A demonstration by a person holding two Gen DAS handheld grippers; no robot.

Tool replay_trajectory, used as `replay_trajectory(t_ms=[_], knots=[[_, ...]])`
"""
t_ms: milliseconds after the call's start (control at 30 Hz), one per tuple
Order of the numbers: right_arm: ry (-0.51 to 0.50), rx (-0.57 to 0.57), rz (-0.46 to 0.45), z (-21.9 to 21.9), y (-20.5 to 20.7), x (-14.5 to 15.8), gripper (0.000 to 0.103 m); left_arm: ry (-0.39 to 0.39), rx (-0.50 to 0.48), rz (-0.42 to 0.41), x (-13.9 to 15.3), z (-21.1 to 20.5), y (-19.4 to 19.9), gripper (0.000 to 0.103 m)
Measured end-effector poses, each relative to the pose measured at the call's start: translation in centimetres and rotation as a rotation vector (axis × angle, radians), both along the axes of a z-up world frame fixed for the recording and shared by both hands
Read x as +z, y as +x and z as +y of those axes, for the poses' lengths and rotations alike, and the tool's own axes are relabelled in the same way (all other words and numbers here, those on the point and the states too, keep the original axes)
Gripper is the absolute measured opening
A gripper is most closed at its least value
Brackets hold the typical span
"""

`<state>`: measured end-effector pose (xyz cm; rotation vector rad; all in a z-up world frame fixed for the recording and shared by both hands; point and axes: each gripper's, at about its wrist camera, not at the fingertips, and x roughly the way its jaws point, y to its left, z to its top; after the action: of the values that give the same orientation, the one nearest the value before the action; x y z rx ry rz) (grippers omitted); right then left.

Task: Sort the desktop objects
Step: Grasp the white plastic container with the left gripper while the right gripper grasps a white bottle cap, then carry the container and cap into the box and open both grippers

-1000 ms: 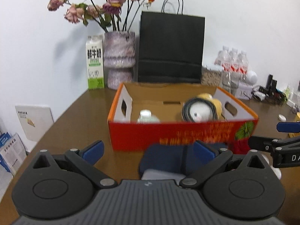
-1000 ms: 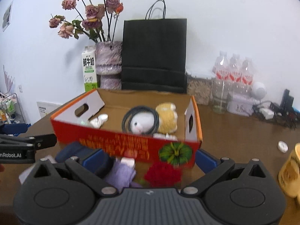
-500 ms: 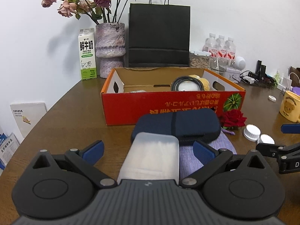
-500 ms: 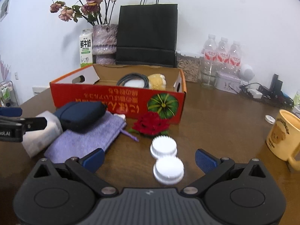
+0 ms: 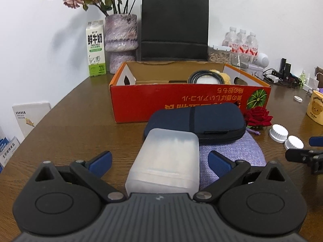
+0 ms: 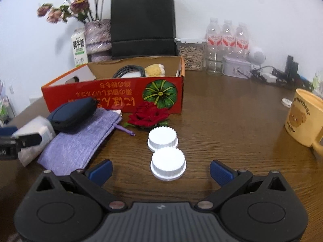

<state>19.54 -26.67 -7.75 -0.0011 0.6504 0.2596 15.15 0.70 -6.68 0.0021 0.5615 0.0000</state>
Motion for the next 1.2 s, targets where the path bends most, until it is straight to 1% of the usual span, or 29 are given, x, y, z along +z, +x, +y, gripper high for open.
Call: replay_trajectory(t_ms=[33, 100, 133, 167, 200, 333, 467, 533, 567, 633, 667, 767, 833, 867, 933, 967, 1000, 1100, 1200], knots=[[0.005, -0.008, 0.015, -0.1, 0.3, -0.1, 0.103, -0.006, 0.004, 0.001, 0.0, 0.1, 0.1, 0.103], [0.005, -0.020, 0.035, -0.2, 0.6, -0.3, 0.103, -0.022, 0.017, 0.006, -0.1, 0.3, 0.4, 0.094], [0.001, -0.020, 0.034, -0.1, 0.6, -0.4, 0.103, -0.035, 0.011, 0.015, -0.1, 0.5, 0.6, 0.083], [-0.008, -0.018, 0.036, 0.1, 0.7, -0.4, 0.103, -0.053, -0.001, 0.033, -0.3, 0.6, 0.9, 0.069], [-0.018, -0.017, 0.037, 0.3, 0.7, -0.5, 0.103, -0.062, -0.004, 0.043, -0.3, 0.6, 1.1, 0.068], [-0.038, -0.009, 0.038, 0.6, 0.7, -0.6, 0.103, -0.086, -0.002, 0.040, -0.4, 0.9, 0.9, 0.068], [-0.033, -0.016, 0.038, 0.7, 0.9, -0.6, 0.103, -0.107, 0.024, 0.022, -0.2, 1.4, 0.6, 0.067], [-0.025, -0.033, 0.035, 0.4, 1.0, -0.5, 0.101, -0.105, 0.032, 0.006, -0.1, 1.4, 0.3, 0.067], [-0.019, -0.042, 0.032, 0.3, 1.0, -0.5, 0.098, -0.102, 0.031, -0.002, 0.0, 1.3, 0.2, 0.067], [-0.020, -0.059, 0.023, 0.1, 1.0, -0.4, 0.090, -0.093, 0.031, -0.016, 0.1, 1.2, 0.0, 0.067], [-0.024, -0.060, 0.021, 0.1, 1.0, -0.4, 0.089, -0.091, 0.029, -0.021, 0.2, 1.1, 0.0, 0.067], [-0.039, -0.050, 0.014, 0.3, 0.9, -0.4, 0.080, -0.087, 0.029, -0.028, 0.3, 1.0, -0.2, 0.067], [-0.041, -0.043, 0.007, 0.4, 0.9, -0.3, 0.069, -0.087, 0.026, -0.030, 0.3, 1.0, -0.2, 0.067], [-0.038, -0.041, 0.003, 0.5, 0.9, -0.2, 0.067, -0.087, 0.023, -0.031, 0.3, 0.9, -0.2, 0.067], [-0.036, -0.035, -0.002, 0.5, 1.0, -0.2, 0.054, -0.085, 0.020, -0.032, 0.3, 0.8, -0.2, 0.067], [-0.034, -0.030, -0.005, 0.6, 0.9, -0.1, 0.050, -0.085, 0.021, -0.032, 0.3, 0.8, -0.2, 0.067], [-0.031, -0.022, -0.009, 0.6, 0.8, -0.1, 0.039, -0.086, 0.021, -0.031, 0.3, 0.8, -0.2, 0.067], [-0.012, -0.007, -0.024, 0.5, 0.6, 0.1, 0.039, -0.085, 0.020, -0.033, 0.3, 0.8, -0.2, 0.067], [0.022, 0.006, -0.065, 0.2, 0.0, 0.5, 0.039, -0.085, 0.019, -0.033, 0.2, 0.8, -0.2, 0.068]])
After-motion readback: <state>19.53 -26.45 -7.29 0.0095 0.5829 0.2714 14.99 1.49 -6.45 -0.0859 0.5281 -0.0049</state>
